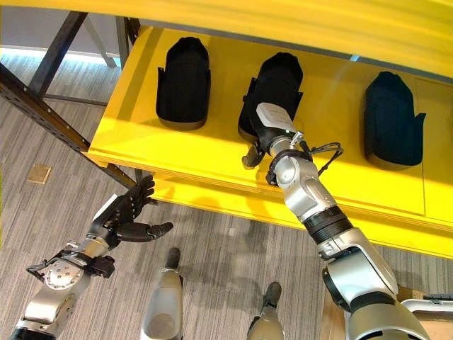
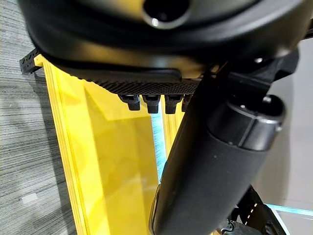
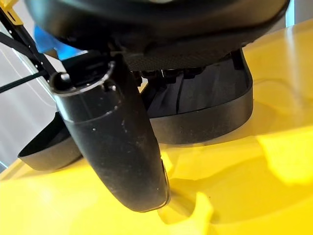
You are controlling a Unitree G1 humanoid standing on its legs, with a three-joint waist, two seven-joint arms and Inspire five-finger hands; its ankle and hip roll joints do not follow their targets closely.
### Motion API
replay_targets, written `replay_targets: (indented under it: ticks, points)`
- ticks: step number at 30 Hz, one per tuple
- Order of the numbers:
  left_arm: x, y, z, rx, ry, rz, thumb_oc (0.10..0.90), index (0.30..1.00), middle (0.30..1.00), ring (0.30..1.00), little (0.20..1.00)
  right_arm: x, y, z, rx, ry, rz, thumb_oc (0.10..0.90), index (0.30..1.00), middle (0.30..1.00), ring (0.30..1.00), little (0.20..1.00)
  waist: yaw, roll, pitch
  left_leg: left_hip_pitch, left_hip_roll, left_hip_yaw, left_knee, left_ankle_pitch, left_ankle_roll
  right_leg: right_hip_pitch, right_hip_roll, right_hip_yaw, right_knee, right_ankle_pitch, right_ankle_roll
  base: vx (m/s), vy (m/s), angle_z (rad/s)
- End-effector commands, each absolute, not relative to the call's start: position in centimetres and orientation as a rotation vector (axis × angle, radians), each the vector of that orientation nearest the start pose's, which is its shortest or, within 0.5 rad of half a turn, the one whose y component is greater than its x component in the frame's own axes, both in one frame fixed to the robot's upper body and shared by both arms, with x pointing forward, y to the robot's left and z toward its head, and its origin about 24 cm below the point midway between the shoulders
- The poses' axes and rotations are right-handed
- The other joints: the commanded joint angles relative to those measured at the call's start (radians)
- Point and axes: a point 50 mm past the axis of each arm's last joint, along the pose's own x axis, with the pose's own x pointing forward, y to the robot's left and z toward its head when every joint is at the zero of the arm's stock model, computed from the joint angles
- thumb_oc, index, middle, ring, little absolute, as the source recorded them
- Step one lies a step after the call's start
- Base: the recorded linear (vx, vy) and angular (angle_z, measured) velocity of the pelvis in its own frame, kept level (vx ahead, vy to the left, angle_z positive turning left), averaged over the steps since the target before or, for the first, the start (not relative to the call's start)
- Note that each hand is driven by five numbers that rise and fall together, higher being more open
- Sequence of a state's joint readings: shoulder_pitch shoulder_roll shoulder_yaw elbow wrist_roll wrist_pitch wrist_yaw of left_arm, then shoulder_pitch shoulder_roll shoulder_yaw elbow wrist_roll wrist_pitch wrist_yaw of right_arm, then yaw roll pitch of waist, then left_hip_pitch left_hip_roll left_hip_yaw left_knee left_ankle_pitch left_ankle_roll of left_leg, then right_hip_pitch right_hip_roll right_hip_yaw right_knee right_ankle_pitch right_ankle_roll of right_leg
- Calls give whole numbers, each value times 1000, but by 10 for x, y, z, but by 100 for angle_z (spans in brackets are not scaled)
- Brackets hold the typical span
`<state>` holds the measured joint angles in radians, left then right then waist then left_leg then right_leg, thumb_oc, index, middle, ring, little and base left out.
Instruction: Move parts from the plastic box to the shelf.
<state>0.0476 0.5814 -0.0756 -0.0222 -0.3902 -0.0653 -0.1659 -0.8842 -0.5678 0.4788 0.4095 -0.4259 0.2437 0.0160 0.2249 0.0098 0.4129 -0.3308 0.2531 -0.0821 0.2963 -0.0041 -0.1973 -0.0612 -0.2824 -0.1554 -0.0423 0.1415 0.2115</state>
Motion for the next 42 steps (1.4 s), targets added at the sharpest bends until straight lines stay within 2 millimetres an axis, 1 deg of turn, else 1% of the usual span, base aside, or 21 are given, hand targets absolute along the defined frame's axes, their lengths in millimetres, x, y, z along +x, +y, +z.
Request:
replay_targets:
  ticks: [1, 17, 33, 38, 42]
  points:
    - [244, 224, 105, 185, -180, -293, 900, 1000, 1000, 1000, 1000, 387, -185, 230, -1363, -257, -90, 900, 1000, 1000, 1000, 1000, 9, -15, -68, 2, -23, 55, -137, 84, 67, 120, -1, -24, 109, -185, -14, 0, 0, 0]
    - [243, 226, 106, 194, -178, -310, 900, 1000, 1000, 1000, 1000, 390, -198, 226, -1418, -225, -97, 900, 1000, 1000, 1000, 1000, 13, -16, -75, -1, -18, 57, -136, 89, 66, 125, 0, -29, 104, -183, -12, 0, 0, 0]
    - [242, 227, 106, 189, -175, -304, 900, 1000, 1000, 1000, 1000, 390, -199, 228, -1464, -231, -96, 900, 1000, 1000, 1000, 1000, 13, -19, -81, -1, -17, 60, -131, 88, 66, 133, 1, -31, 100, -182, -11, 0, 0, 0]
    - [242, 229, 105, 187, -175, -304, 900, 1000, 1000, 1000, 1000, 390, -204, 229, -1470, -219, -100, 900, 1000, 1000, 1000, 1000, 12, -19, -82, -2, -17, 60, -130, 88, 66, 132, 1, -30, 101, -182, -10, 0, 0, 0]
    - [241, 230, 105, 188, -175, -304, 900, 1000, 1000, 1000, 1000, 389, -207, 226, -1478, -203, -98, 900, 1000, 1000, 1000, 1000, 9, -21, -84, -2, -15, 62, -128, 90, 65, 133, 1, -29, 102, -182, -10, 0, 0, 0]
